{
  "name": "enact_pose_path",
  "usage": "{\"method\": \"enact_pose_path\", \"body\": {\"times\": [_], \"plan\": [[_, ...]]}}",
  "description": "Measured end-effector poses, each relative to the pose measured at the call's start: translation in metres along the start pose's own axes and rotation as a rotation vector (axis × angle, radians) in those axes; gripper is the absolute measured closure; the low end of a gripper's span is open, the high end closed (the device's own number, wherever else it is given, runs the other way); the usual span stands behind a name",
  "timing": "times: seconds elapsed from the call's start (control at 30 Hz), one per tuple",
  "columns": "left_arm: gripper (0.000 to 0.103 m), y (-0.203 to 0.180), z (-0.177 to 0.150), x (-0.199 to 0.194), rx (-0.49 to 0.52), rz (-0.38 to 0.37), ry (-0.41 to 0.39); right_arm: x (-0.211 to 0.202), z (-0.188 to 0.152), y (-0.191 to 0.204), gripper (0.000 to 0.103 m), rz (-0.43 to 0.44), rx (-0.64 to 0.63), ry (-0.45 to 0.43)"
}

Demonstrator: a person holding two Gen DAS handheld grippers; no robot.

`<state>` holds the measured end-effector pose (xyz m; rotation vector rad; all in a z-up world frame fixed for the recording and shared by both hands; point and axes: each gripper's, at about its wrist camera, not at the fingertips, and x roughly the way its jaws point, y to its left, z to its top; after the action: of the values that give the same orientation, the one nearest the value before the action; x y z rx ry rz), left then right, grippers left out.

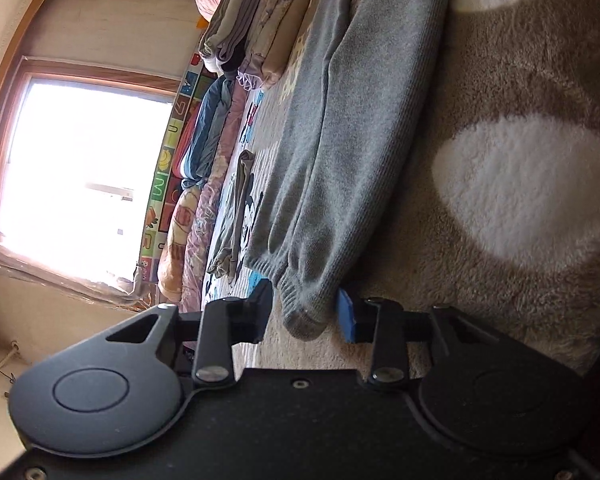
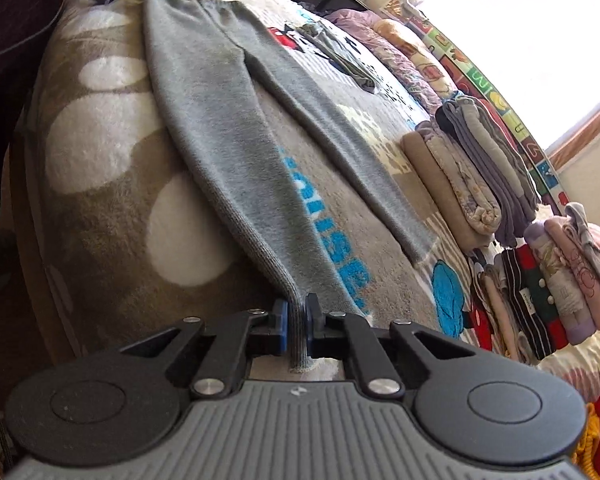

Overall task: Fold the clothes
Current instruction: 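Grasp one leg cuff with the right gripper while the left gripper grasps the other cuff, then lift both cuffs and fold the legs over onto the waistband, then open both grippers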

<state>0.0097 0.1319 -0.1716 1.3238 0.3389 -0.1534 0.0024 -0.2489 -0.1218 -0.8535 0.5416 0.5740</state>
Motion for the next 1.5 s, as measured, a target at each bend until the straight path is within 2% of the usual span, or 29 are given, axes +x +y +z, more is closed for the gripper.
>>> {"method": "enact_pose_path", "body": {"times": [0.1, 0.33, 0.63, 0.97, 1.5], "plan": [[0.088, 0.009, 0.005, -0.002, -0.055, -0.002, -0.001, 0.000, 0.004, -0.013, 0.096, 0.013, 0.042, -0.008], [0.091, 0.059, 0.014, 0.005, -0.349, -0.029, 0.004, -0.001, 0.019, -0.060, 0.096, 0.021, 0.181, -0.058], [0.095, 0.101, 0.030, 0.048, -0.581, -0.033, 0.040, 0.027, 0.043, -0.131, 0.097, 0.010, 0.282, -0.077], [0.095, 0.115, 0.040, 0.098, -0.660, -0.053, 0.127, 0.089, 0.063, -0.181, 0.097, 0.086, 0.346, -0.018], [0.097, 0.116, 0.044, 0.154, -0.705, -0.121, 0.223, 0.166, 0.070, -0.223, 0.097, 0.237, 0.468, 0.112]]}}
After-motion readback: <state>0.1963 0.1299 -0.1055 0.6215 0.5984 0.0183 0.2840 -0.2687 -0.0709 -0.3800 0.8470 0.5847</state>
